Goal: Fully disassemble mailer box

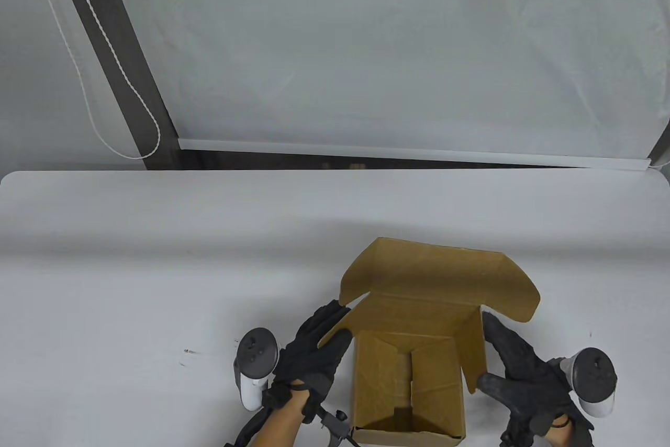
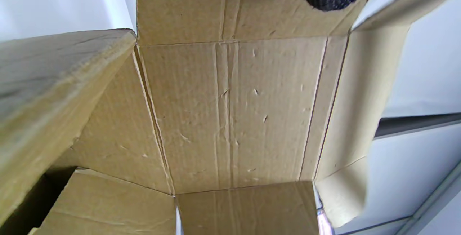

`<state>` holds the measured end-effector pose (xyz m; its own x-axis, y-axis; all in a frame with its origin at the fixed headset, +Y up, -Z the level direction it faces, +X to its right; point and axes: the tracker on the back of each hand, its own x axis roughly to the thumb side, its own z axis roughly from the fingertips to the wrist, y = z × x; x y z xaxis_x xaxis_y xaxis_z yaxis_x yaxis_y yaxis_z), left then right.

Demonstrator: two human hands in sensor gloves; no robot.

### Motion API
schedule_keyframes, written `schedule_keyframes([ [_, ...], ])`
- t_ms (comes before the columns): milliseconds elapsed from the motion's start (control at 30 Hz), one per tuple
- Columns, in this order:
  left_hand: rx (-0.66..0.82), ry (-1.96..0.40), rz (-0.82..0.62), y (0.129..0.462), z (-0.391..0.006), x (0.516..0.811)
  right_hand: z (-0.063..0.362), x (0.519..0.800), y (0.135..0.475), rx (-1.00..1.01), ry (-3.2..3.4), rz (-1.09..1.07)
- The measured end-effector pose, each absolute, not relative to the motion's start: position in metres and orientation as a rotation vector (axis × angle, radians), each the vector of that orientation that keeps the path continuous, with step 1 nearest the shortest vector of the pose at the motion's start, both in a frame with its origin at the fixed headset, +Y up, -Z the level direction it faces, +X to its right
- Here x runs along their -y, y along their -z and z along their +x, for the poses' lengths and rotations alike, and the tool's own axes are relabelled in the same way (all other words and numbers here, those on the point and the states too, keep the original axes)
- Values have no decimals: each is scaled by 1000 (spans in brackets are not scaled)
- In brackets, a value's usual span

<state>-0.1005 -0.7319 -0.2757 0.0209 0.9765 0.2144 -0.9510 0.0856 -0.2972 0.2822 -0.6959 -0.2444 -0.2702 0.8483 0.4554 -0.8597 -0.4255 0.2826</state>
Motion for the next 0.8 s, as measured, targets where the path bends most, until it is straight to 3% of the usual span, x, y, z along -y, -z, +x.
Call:
schedule_keyframes([
  [200, 395, -1531, -75, 279, -109, 732, 310, 686, 243, 301, -1833, 428],
  [333, 439, -1523, -207, 281, -107, 735, 329, 687, 245, 413, -1779, 347],
  [667, 434, -1625, -376, 281, -97, 746, 343, 733, 262, 231, -1389, 133],
  [800, 373, -1660, -385, 283, -102, 752, 345, 755, 271, 35, -1272, 156],
])
